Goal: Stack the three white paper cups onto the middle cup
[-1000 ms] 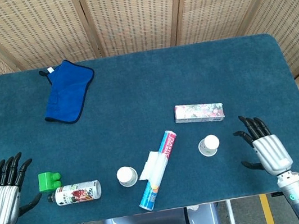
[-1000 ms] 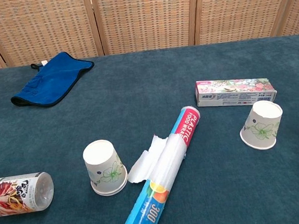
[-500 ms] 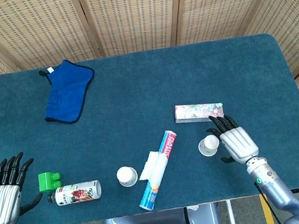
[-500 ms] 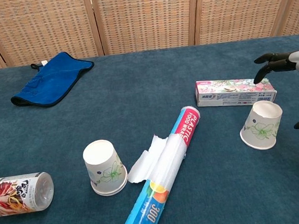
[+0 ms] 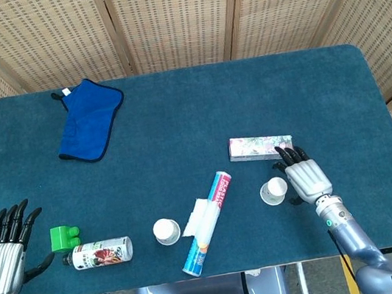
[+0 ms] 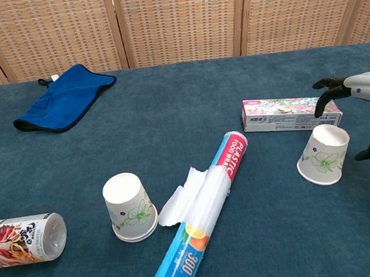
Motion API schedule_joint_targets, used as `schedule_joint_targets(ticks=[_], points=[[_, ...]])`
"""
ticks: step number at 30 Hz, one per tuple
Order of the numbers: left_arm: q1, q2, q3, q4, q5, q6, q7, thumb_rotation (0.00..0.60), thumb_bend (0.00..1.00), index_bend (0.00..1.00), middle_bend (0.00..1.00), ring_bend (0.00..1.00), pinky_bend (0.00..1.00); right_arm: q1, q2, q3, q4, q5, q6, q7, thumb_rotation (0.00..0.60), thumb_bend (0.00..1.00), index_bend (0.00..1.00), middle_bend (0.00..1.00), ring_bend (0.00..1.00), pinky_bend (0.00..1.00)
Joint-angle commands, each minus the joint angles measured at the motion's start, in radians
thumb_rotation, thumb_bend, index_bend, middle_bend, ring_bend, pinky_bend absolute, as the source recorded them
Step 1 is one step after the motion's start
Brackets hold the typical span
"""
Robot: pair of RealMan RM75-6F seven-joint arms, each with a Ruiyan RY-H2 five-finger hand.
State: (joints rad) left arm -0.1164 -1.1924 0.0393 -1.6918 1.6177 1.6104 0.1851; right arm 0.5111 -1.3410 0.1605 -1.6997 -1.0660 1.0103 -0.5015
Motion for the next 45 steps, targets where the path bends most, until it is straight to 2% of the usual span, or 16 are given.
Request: schedule_joint_targets(ticks=[1, 15, 23, 29, 37, 45], points=[[0.002, -0.001, -0.004, 0.000, 0.000, -0.003, -0.001, 0.600, 0.19, 0.12, 0.00, 0.00, 0.00, 0.003, -0.009, -0.006, 0.011, -0.005, 0.008, 0.012, 0.600, 0.14, 0.35, 0.00, 0.00, 0.04], [0.011, -0.003, -0.020, 0.007, 0.005, -0.015, -0.007, 0.600, 0.19, 0.12, 0.00, 0.00, 0.00, 0.013, -0.059, -0.018, 0.025, -0.032, 0.058, 0.027, 0.600, 0.15, 0.53, 0.08, 0.00, 0.09], [0.014, -0.005, -0.027, 0.009, 0.009, -0.022, -0.008, 0.600, 0.19, 0.12, 0.00, 0.00, 0.00, 0.046, -0.051, 0.013, 0.007, -0.010, 0.061, 0.008, 0.600, 0.15, 0.56, 0.10, 0.00, 0.10], [0.016, -0.004, -0.036, 0.013, 0.005, -0.025, -0.015, 0.600, 0.19, 0.12, 0.00, 0.00, 0.00, 0.088, -0.033, 0.054, -0.041, 0.002, 0.062, -0.015, 0.600, 0.15, 0.57, 0.11, 0.00, 0.11], [0.017, -0.006, -0.039, 0.013, 0.007, -0.033, -0.013, 0.600, 0.19, 0.12, 0.00, 0.00, 0.00, 0.126, -0.022, 0.075, -0.176, -0.071, 0.051, 0.046, 0.600, 0.15, 0.60, 0.13, 0.00, 0.14], [0.022, 0.000, -0.035, 0.012, 0.026, -0.025, -0.027, 0.600, 0.19, 0.12, 0.00, 0.00, 0.00, 0.207, -0.103, 0.086, -0.231, -0.062, 0.034, -0.029, 0.600, 0.15, 0.61, 0.14, 0.01, 0.15]])
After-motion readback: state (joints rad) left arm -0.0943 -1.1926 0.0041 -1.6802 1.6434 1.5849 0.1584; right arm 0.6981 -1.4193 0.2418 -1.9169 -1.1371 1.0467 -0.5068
